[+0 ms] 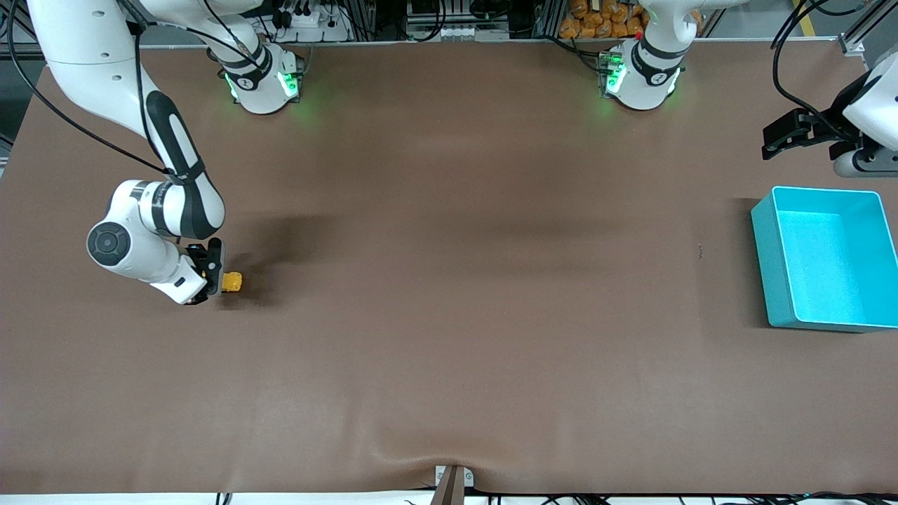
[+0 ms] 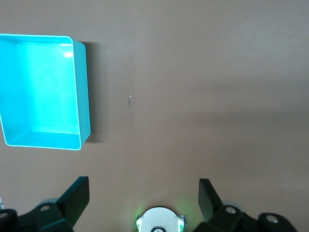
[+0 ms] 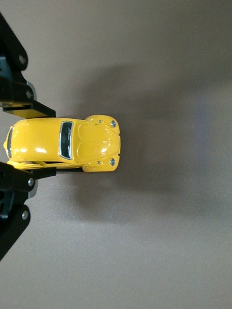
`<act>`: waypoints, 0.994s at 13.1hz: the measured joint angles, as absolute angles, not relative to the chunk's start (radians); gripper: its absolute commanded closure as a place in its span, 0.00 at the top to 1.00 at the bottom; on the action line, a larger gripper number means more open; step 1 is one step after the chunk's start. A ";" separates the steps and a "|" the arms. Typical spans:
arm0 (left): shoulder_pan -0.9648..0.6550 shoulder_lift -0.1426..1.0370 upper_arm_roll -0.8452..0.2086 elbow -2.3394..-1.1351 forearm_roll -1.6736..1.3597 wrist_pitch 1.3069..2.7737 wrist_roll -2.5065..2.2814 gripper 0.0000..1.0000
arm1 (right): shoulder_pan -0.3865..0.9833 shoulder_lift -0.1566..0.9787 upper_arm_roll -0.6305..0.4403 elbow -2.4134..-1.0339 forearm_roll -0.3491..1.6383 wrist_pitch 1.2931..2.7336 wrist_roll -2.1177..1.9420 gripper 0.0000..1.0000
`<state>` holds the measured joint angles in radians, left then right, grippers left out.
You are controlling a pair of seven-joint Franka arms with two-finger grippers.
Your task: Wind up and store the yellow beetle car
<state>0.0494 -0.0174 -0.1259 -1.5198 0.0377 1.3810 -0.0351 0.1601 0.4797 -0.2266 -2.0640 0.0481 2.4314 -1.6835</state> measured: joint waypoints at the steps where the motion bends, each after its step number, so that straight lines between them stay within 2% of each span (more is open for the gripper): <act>1: 0.049 -0.017 -0.126 -1.520 0.038 1.381 -0.035 1.00 | 0.160 0.480 -0.227 -2.064 0.048 2.431 -1.684 0.19; 13: 0.050 -0.017 -0.125 -1.520 0.038 1.381 -0.036 1.00 | 0.096 0.484 -0.231 -2.059 0.049 2.441 -1.775 0.19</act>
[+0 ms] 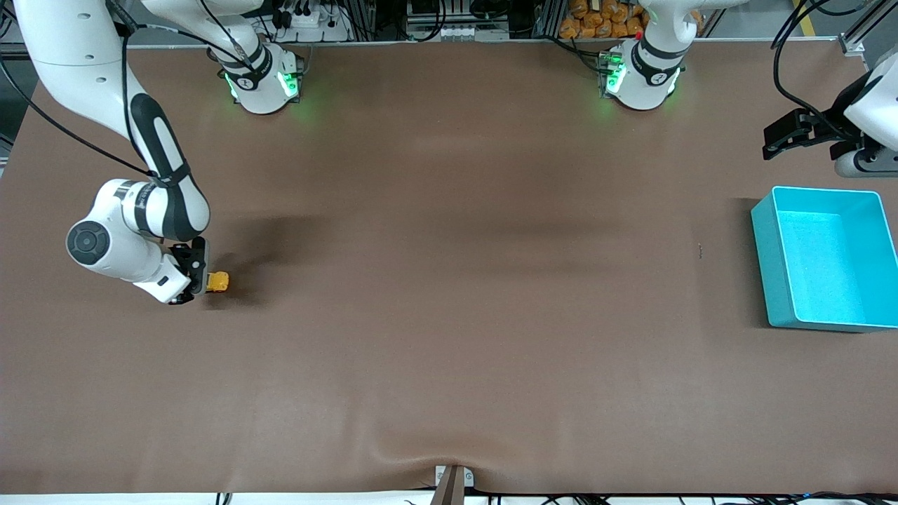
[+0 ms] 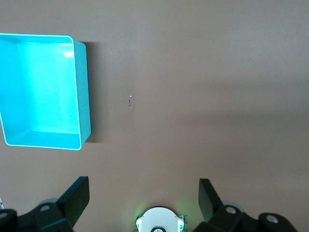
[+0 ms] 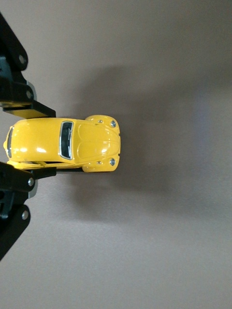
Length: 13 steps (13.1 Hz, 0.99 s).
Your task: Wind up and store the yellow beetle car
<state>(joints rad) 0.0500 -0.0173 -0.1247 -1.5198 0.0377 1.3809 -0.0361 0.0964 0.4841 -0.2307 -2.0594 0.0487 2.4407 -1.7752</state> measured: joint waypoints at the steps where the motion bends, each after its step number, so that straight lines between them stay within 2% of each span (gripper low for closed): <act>1: 0.050 -0.017 -0.125 -1.520 0.038 1.381 -0.036 1.00 | 0.088 0.485 -0.231 -2.058 0.049 2.441 -1.787 0.19; 13: 0.050 -0.017 -0.125 -1.520 0.038 1.381 -0.047 1.00 | -0.019 0.508 -0.231 -2.022 0.052 2.441 -1.886 0.19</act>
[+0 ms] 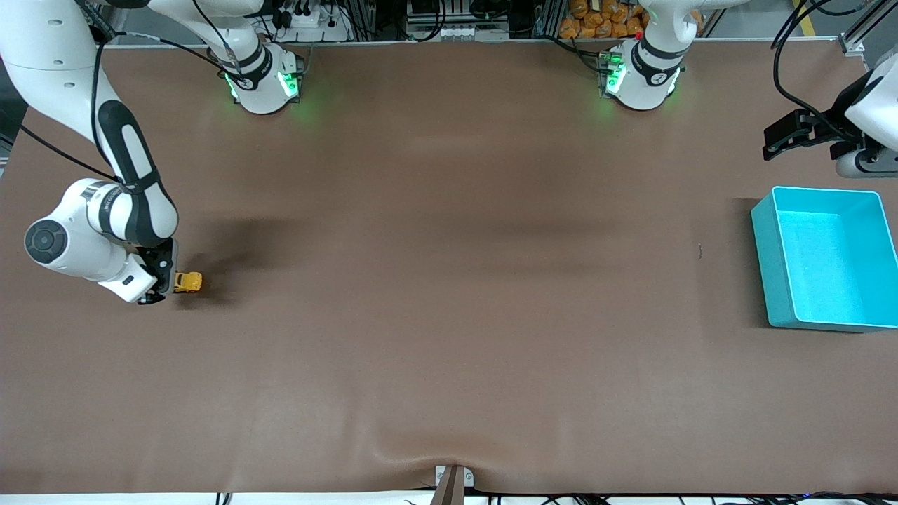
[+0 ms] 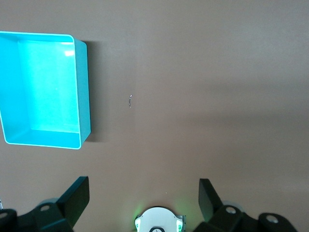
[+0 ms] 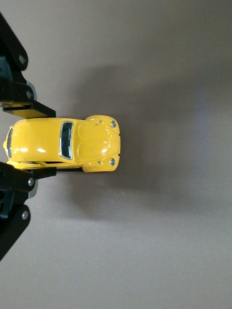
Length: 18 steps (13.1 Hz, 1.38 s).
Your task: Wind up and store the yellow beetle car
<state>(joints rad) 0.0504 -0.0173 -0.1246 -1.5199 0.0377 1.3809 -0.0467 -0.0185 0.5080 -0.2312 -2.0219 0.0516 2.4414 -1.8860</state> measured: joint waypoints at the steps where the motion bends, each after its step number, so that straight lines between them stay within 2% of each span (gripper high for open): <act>1: 0.050 -0.017 -0.125 -1.520 0.038 1.381 -0.047 1.00 | -0.028 0.510 -0.231 -2.018 0.052 2.441 -1.891 0.20; 18: 0.050 -0.017 -0.124 -1.520 0.038 1.387 -0.047 1.00 | -0.148 0.548 -0.231 -1.956 0.053 2.440 -1.995 0.22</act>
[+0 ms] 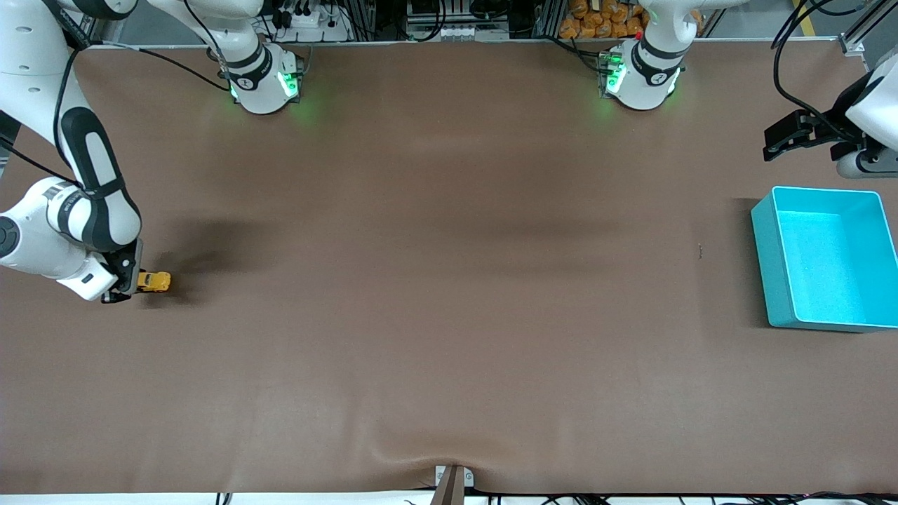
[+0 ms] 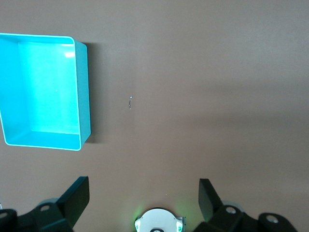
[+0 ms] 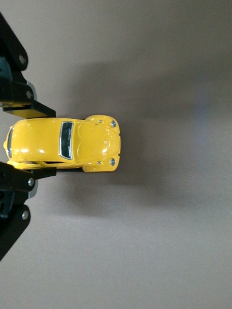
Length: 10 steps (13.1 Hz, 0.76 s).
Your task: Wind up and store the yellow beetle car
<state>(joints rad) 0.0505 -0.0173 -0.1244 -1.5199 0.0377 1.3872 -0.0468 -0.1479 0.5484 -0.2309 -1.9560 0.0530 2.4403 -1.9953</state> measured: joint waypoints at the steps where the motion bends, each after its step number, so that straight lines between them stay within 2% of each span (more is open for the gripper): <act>1: 0.050 -0.017 -0.124 -1.520 0.038 1.387 -0.047 1.00 | -0.155 0.551 -0.231 -1.952 0.053 2.440 -2.000 0.23; 10: 0.051 -0.017 -0.121 -1.520 0.038 1.387 -0.047 1.00 | -0.204 0.570 -0.231 -1.921 0.055 2.439 -2.054 0.26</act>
